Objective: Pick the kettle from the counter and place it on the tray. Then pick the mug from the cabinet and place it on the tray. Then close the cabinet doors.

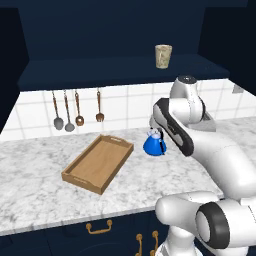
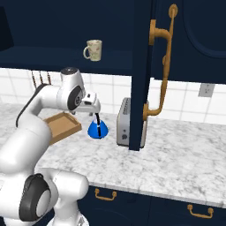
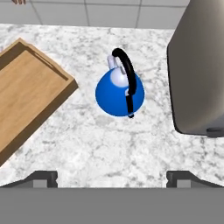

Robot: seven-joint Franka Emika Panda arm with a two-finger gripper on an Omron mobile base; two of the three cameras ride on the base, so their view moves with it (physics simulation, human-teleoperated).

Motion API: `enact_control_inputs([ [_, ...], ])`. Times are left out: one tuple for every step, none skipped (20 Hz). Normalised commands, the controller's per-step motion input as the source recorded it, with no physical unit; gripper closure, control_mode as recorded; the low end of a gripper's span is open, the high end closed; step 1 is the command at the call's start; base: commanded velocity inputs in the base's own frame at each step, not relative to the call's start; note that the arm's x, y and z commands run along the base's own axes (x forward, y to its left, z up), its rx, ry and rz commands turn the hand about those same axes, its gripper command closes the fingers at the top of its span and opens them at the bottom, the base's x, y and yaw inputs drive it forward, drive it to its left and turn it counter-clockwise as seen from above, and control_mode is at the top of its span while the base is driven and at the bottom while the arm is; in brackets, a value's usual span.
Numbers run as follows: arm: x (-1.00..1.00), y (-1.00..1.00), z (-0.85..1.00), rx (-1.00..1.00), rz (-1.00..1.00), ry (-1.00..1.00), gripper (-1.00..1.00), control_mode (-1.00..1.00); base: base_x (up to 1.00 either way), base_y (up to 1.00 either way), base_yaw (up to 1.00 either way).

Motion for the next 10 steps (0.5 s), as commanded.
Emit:
enact_control_inputs([
  [0.42,0.00,-0.17,0.00,0.00,0.01,-1.00,-1.00,0.00,0.00,0.00],
  [0.42,0.00,-0.18,0.00,0.00,0.01,-1.00,-1.00,0.00,0.00,0.00],
  [0.41,0.00,-0.23,0.00,0.00,0.00,-1.00,-1.00,0.00,0.00,0.00],
  [0.39,0.00,-0.24,0.00,0.00,0.00,-1.00,-1.00,0.00,0.00,0.00],
  [0.35,0.00,-0.20,0.00,0.00,0.00,-1.00,-1.00,0.00,0.00,0.00],
  [0.33,0.00,-0.21,0.00,0.00,0.00,-1.00,-1.00,0.00,0.00,0.00],
  [0.31,0.00,-0.20,0.00,0.00,0.00,-1.00,-1.00,0.00,0.00,0.00],
  [0.29,0.00,-0.16,0.00,0.00,0.00,-1.00,-1.00,0.00,0.00,0.00],
  [0.29,0.00,-0.14,0.00,0.00,0.00,-1.00,-1.00,0.00,0.00,0.00],
  [0.26,0.00,-0.21,0.00,0.00,0.00,-1.00,-1.00,0.00,0.00,0.00],
])
